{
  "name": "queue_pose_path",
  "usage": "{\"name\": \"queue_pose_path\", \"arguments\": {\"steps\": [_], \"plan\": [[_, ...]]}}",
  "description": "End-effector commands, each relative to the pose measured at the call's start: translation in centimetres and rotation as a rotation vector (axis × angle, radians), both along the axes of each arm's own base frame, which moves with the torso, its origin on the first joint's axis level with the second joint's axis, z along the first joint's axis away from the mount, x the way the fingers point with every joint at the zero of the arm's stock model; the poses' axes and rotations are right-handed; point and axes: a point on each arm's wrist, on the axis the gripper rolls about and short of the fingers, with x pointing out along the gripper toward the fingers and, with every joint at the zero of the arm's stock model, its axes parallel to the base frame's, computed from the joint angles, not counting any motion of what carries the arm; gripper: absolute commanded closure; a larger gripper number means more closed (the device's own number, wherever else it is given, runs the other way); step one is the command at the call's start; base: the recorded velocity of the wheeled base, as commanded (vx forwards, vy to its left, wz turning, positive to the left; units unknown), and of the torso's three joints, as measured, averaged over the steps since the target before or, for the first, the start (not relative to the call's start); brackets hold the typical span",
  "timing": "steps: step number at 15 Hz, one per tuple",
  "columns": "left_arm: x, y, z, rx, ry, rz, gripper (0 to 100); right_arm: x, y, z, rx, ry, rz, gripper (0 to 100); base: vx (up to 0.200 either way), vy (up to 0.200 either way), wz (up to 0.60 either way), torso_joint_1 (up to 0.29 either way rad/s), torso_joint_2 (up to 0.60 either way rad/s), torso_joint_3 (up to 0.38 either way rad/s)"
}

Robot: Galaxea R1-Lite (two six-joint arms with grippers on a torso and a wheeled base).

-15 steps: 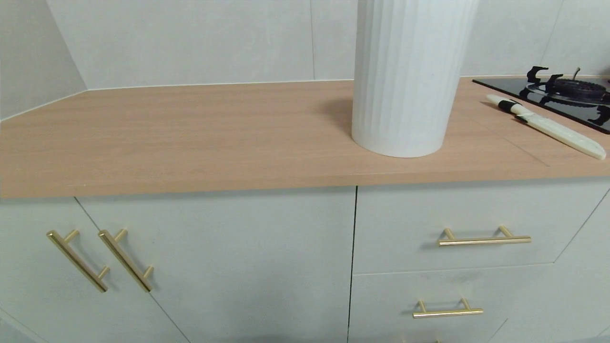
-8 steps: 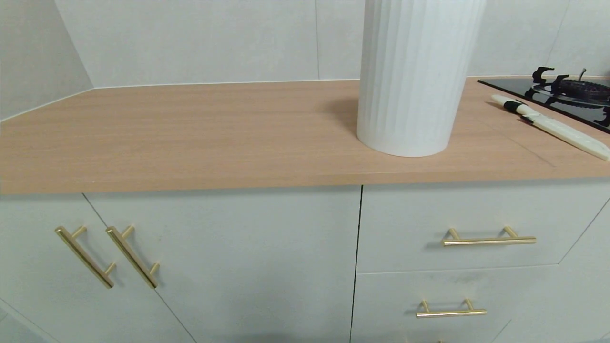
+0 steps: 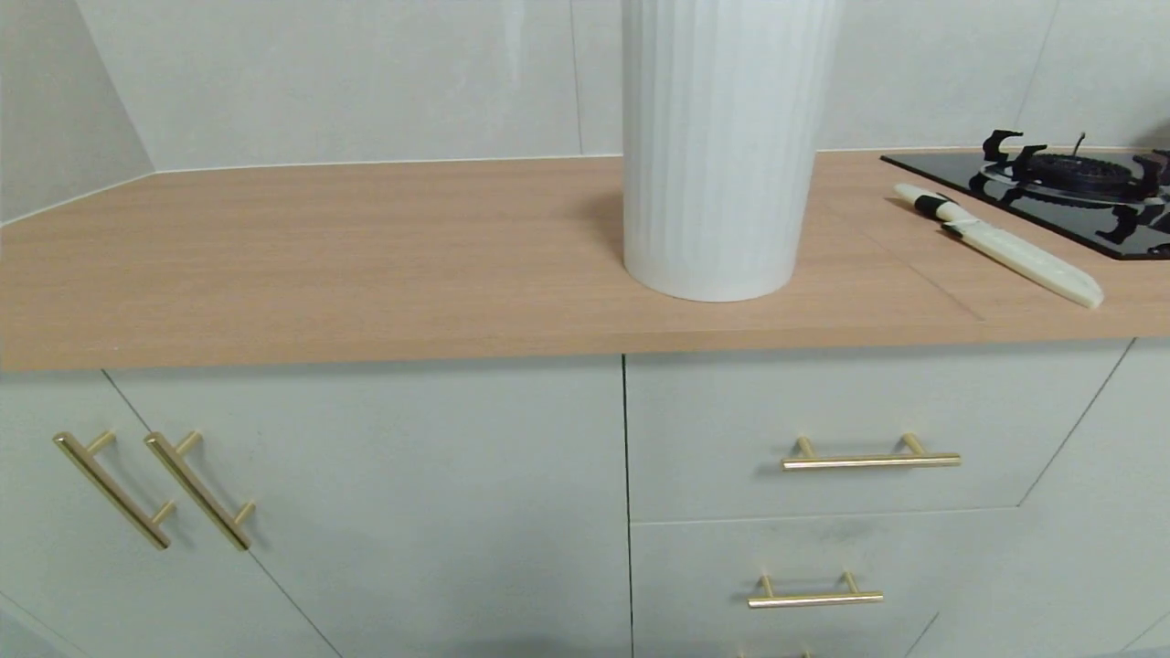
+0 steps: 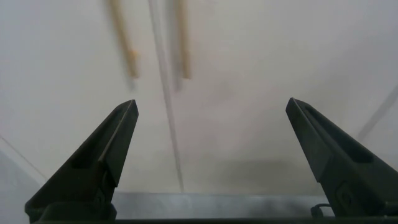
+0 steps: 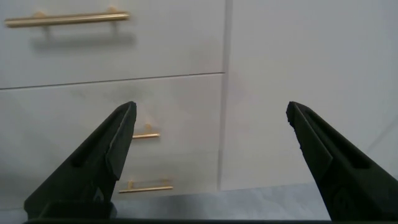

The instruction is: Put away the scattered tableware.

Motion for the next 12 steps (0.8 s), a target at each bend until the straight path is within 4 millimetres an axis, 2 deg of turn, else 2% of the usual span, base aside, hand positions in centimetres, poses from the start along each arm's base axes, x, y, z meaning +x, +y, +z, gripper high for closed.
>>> {"name": "queue_pose_path", "arguments": {"steps": [1, 3, 12], "plan": [[0.01, 0.0, -0.01, 0.0, 0.0, 0.001, 0, 0.01, 0.0, 0.0, 0.0, 0.001, 0.0, 0, 0.0, -0.2, 0.0, -0.017, 0.0, 0.007], [0.01, 0.0, -0.01, -0.002, 0.0, 0.001, 0, 0.01, 0.0, 0.0, 0.0, 0.001, -0.001, 0, 0.0, -0.2, 0.0, 0.007, 0.0, -0.002], [0.01, 0.0, -0.01, -0.003, 0.0, 0.001, 0, 0.01, 0.0, 0.0, 0.0, 0.001, 0.0, 0, 0.0, 0.0, 0.0, 0.0, 0.0, 0.0]]}}
